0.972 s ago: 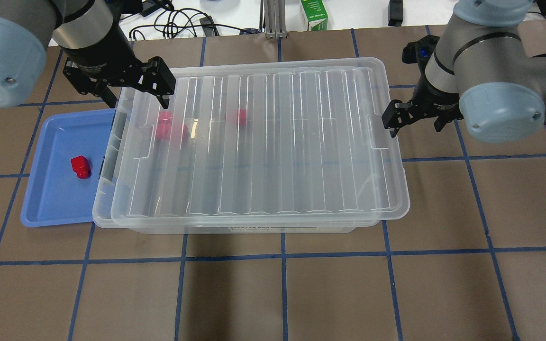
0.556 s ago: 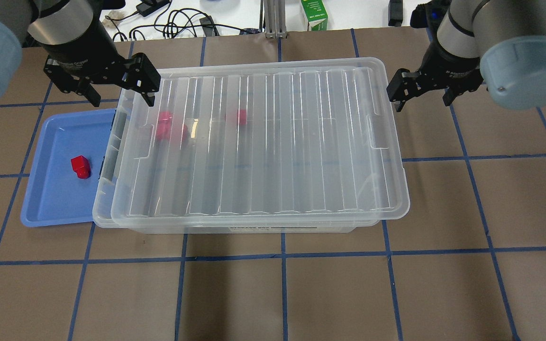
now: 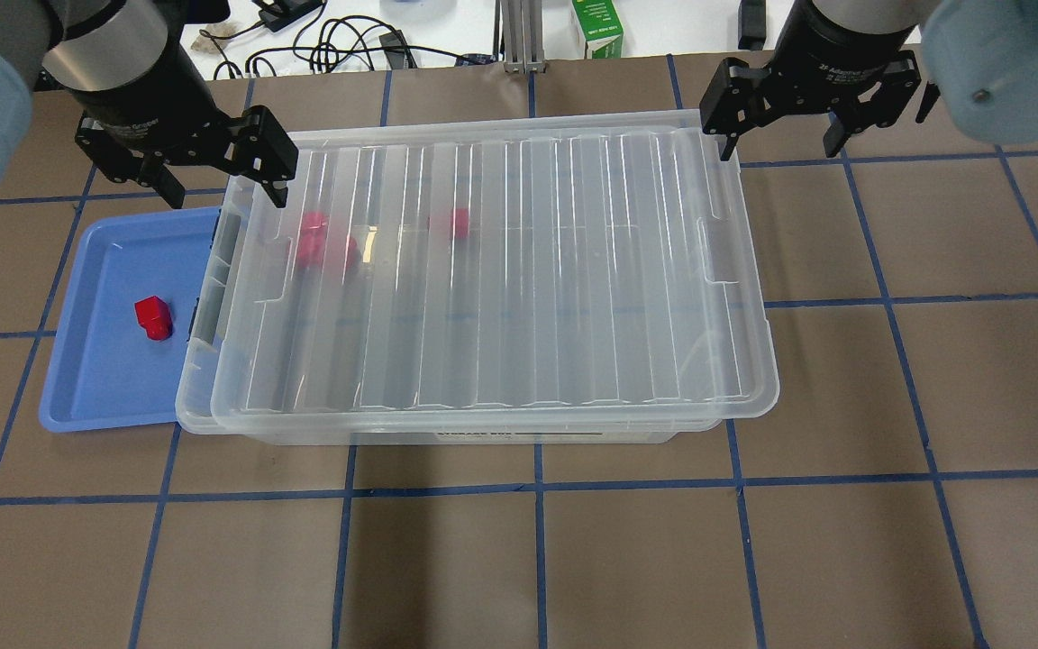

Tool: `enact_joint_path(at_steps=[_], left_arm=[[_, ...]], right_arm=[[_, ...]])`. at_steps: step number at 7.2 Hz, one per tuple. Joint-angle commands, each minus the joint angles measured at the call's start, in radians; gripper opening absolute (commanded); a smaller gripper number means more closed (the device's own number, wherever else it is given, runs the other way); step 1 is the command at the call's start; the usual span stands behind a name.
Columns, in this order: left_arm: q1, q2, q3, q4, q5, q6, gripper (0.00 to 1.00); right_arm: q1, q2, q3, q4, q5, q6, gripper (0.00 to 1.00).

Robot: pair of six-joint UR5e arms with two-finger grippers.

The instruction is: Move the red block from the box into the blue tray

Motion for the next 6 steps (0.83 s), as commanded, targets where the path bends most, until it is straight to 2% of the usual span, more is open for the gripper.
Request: enact_joint_path(at_steps=[1,6], left_arm=[[-0.003,-0.001,0.001,0.0,0.0,0.0,1.0],[-0.004,0.008,-0.001,0.0,-0.002,0.0,1.0]], right_arm=[[0.001,-0.003,0.002,0.002,0.001,0.015,1.0],[0.001,-0.003,0.002,-0.004,0.006,0.015,1.0]])
